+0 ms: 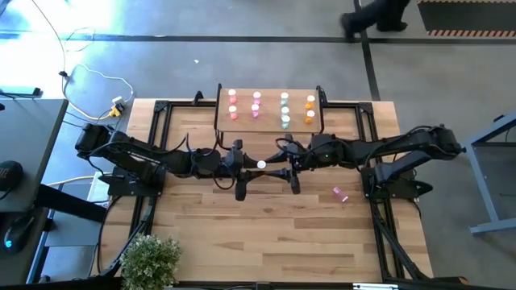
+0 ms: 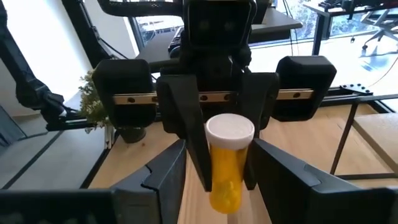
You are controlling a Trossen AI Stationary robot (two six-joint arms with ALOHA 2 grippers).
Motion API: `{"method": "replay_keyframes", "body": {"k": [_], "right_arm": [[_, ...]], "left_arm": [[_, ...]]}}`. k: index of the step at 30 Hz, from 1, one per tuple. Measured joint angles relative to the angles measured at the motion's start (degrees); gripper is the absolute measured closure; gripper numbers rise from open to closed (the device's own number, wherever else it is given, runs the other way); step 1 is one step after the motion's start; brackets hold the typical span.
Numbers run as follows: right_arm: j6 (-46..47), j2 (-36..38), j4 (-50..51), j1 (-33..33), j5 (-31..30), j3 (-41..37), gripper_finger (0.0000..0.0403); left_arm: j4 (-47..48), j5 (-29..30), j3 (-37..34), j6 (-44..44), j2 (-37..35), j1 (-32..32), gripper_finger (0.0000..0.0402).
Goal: Pick and place medicine bottles onto shelf by color
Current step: Put the orange pill bottle aligned with the other orange pill bottles on the shelf
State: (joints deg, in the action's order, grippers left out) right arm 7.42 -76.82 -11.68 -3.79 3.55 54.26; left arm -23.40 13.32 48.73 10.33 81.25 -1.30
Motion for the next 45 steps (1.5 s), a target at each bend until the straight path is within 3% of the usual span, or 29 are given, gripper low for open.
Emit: {"method": "replay_keyframes", "body": {"k": [29,39,45], "right_arm": [[4.3,-3.5,-6.6,1.6,-1.6,0.0,0.0231],[4.7,-3.5,-6.1,1.6,-1.7,0.0,0.029],[4.7,-3.5,-5.7,1.6,-1.7,0.0,0.0298]], "left_arm": [[0.0,-0.9,0.0,-0.5,0.0,2.0,0.0312],[0.0,-1.1,0.0,-0.5,0.0,2.0,0.0312],[0.1,-1.1,0.0,-0.5,0.0,2.1,0.0312]]}}
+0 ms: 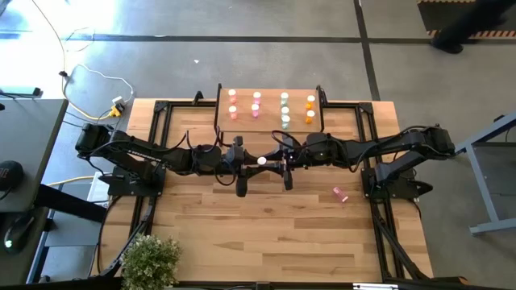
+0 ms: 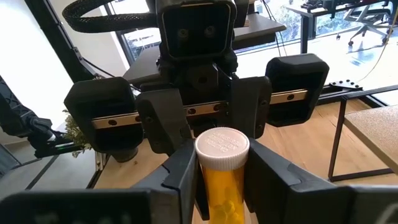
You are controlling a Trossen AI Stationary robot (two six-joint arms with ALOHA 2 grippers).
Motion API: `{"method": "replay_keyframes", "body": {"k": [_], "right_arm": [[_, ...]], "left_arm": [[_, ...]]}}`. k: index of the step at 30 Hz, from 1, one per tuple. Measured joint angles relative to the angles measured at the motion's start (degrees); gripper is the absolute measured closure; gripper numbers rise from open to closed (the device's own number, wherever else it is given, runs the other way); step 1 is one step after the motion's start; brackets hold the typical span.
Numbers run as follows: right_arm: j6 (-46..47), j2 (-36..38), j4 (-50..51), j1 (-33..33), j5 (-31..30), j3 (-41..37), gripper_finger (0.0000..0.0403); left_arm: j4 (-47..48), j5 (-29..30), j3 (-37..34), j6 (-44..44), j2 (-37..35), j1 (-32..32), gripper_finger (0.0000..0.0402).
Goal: Pick and place medicine bottles onto shelf by color
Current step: Put the orange pill bottle aligned with the other orange pill bottles on the shelf
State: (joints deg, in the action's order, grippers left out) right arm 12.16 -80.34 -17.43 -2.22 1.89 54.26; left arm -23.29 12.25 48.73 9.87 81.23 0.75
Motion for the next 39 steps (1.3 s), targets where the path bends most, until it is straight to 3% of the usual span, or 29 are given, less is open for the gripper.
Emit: {"method": "replay_keyframes", "body": {"k": [10,21,27,35,39], "right_arm": [[0.0,0.0,0.0,0.0,0.0,0.0,0.0297],[0.9,0.6,1.1,0.0,-0.7,0.0,0.0297],[0.9,5.1,5.9,0.0,-6.1,0.0,0.0297],[-1.8,14.1,13.9,0.0,-14.5,0.0,0.0297],[-3.0,19.4,17.0,0.0,-21.8,0.0,0.0297]], "left_arm": [[0.0,0.0,0.0,0.0,0.0,0.0,0.0299],[2.0,1.0,0.0,2.4,0.0,0.0,0.0203],[3.0,2.4,0.0,3.0,-0.7,0.0,0.0169],[2.8,2.4,0.0,1.5,-1.3,0.0,0.0172],[3.0,2.4,0.0,0.1,-1.8,0.0,0.0172]]}}
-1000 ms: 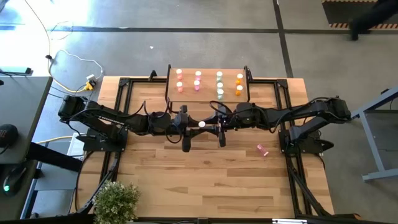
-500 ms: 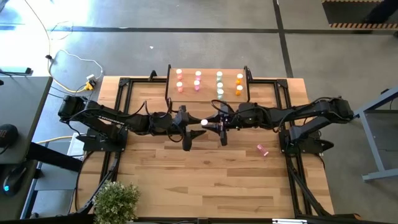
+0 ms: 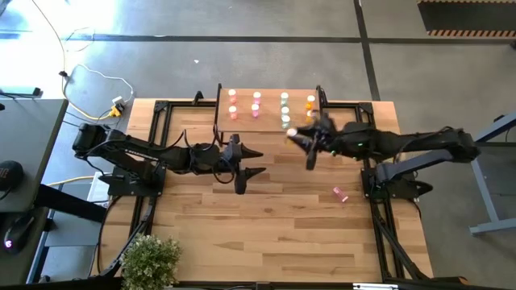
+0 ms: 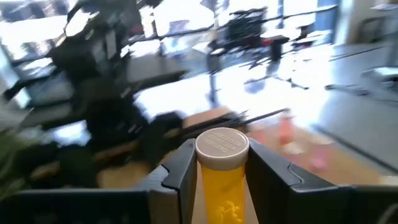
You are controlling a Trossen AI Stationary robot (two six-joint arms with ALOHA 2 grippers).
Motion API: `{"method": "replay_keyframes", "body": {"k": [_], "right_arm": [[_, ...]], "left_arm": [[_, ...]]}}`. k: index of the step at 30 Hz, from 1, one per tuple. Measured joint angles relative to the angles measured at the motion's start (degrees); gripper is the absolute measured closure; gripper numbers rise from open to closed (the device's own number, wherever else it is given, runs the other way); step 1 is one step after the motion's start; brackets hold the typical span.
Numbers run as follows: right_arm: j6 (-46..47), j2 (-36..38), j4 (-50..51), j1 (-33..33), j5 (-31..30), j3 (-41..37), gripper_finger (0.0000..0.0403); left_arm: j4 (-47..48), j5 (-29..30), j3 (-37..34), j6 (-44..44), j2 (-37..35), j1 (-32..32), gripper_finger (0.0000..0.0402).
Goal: Pick and place medicine bottles onto shelf by color
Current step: Put the orange pill bottle aligned with the other orange pill bottles on the shelf
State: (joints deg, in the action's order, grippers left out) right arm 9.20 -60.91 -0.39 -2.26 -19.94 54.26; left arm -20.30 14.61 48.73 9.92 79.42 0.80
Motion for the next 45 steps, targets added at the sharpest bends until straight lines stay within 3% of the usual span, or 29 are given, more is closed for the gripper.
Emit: {"method": "replay_keyframes", "body": {"k": [7,14,20,25,30,37,45], "right_arm": [[0.6,6.8,6.9,0.0,-16.4,0.0,0.0296],[16.6,6.5,18.4,0.0,-31.3,-2.2,0.0295],[30.3,6.6,12.7,-0.8,-35.9,-12.0,0.0295],[34.3,6.6,1.4,-2.1,-37.4,-19.5,0.0295],[32.1,6.6,-8.2,-3.6,-37.4,-24.4,0.0295],[25.4,5.1,-12.8,-5.7,-37.3,-27.0,0.0295],[16.6,-2.2,-20.1,-5.3,-44.2,-27.1,0.0295]], "left_arm": [[0.4,1.0,0.0,-6.1,-2.3,0.2,0.0172],[-0.3,1.7,0.6,-9.9,-6.1,2.5,0.0172],[2.5,1.2,0.6,-10.6,-9.0,6.2,0.0172],[5.9,1.0,0.6,-10.6,-9.7,8.1,0.0172],[8.7,1.0,0.6,-10.6,-10.1,8.6,0.0172],[10.3,1.0,0.5,-10.6,-10.1,8.6,0.0172],[10.3,1.0,0.5,-10.6,-10.1,8.6,0.0172]]}}
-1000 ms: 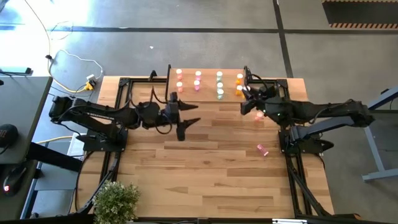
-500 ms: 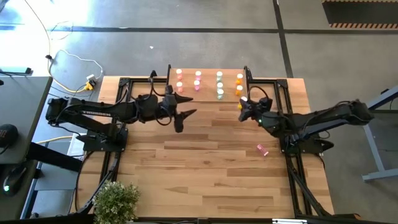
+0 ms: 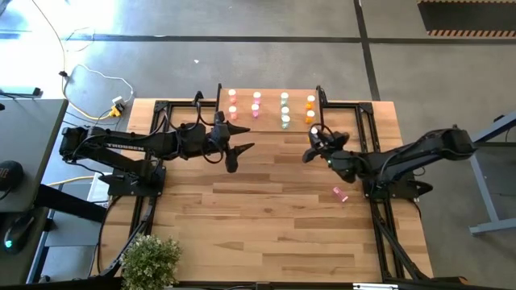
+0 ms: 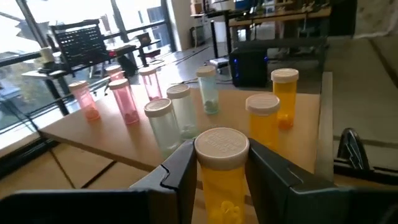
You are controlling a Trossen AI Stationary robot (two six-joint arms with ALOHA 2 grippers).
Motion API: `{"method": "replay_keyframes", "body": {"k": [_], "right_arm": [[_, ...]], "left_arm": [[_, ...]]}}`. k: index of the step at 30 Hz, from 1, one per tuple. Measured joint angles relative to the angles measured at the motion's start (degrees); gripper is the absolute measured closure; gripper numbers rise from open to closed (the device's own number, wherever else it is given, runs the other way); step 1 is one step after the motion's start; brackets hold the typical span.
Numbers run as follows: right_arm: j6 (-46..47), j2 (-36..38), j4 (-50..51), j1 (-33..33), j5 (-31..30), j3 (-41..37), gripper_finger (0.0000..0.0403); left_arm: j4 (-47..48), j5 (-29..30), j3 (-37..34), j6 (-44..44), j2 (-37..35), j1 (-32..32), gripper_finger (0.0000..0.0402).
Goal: Pick and place medicine bottles onto shelf by color
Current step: Put the orange pill bottle aligned with the other orange pill bottles on the shelf
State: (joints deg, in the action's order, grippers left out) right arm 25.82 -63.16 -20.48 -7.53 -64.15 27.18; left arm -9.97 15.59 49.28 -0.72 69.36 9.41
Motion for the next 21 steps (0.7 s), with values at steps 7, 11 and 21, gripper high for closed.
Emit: {"method": "replay_keyframes", "body": {"k": [7,11,21], "right_arm": [[-6.8,-9.4,-13.3,0.8,-3.8,0.0,0.0295],[-8.3,-12.7,-16.9,0.8,-8.6,0.0,0.0295],[-12.6,-12.9,-21.1,4.5,-8.7,0.0,0.0295]], "left_arm": [[2.4,0.0,0.0,-0.2,0.0,0.0,0.0172],[3.0,0.0,0.0,-3.5,0.0,0.0,0.0172],[2.9,0.0,0.0,-5.1,0.0,0.0,0.0172]]}}
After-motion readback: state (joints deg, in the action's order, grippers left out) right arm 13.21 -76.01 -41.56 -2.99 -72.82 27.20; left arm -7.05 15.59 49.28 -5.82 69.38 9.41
